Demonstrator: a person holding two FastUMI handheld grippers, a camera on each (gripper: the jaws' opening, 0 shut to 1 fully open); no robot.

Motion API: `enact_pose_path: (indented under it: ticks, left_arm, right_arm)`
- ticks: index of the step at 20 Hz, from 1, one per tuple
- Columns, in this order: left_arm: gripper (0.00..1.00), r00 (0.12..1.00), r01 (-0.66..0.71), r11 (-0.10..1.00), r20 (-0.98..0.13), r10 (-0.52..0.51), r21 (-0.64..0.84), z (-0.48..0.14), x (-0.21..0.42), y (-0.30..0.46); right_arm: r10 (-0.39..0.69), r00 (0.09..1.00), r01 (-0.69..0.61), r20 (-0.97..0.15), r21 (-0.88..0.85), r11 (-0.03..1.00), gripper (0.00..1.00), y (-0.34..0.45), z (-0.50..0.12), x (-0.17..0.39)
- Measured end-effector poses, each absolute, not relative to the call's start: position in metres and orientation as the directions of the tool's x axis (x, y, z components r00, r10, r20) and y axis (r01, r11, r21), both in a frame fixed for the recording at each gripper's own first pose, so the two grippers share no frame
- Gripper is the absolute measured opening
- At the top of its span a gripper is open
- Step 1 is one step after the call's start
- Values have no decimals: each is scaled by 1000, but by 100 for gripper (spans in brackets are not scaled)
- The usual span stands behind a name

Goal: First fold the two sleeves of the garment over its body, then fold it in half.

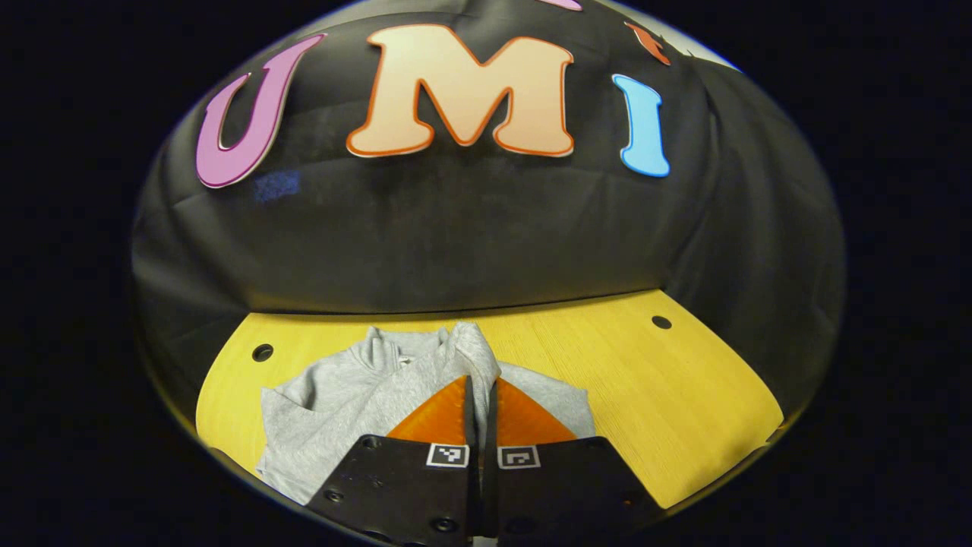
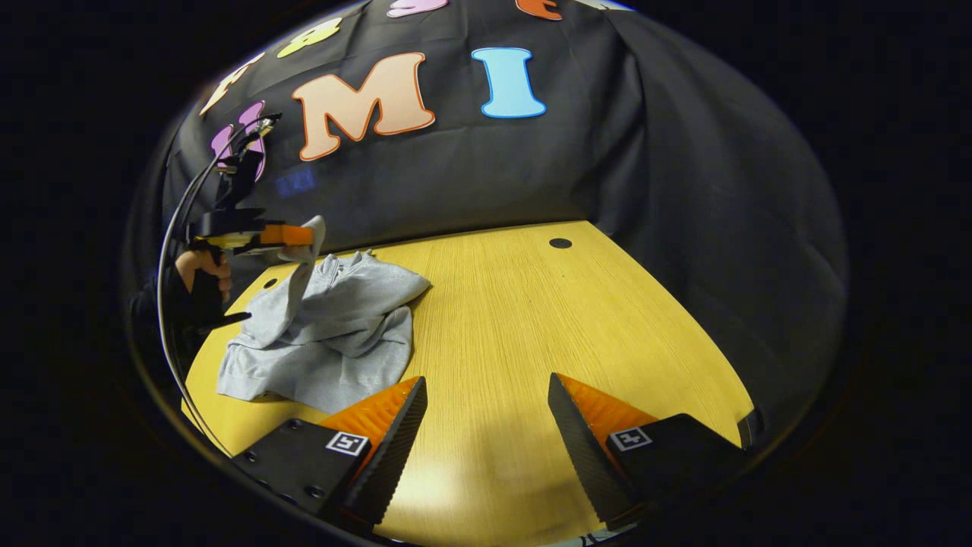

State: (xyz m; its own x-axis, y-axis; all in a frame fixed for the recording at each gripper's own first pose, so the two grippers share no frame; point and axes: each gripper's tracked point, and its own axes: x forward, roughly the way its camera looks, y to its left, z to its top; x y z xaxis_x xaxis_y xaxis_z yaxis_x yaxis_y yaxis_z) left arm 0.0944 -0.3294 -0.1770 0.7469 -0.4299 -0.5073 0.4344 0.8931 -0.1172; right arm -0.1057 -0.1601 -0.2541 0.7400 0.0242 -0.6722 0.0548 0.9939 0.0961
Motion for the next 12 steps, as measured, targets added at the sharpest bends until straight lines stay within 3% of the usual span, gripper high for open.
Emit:
enact_pose_path:
  ticks: [2, 6, 10, 12]
  left_arm:
    - [1, 722, 438, 891, -545, -427, -117, -197, 90, -342]
    - [25, 673, 464, 874, -583, -454, -145, -220, 75, -367]
    - [98, 722, 448, 885, -533, -441, -125, -204, 72, -358]
    - [98, 735, 420, 896, -526, -429, -144, -196, 64, -344]
  right_arm:
    - [31, 737, 51, -675, 101, 994, 99, -162, -257, -107]
    - [64, 736, 15, -674, 111, 994, 99, -158, -261, -101]
    - [127, 736, -53, -665, 130, 990, 99, -147, -263, -95]
    - [169, 733, -91, -659, 152, 984, 99, -129, -267, -79]
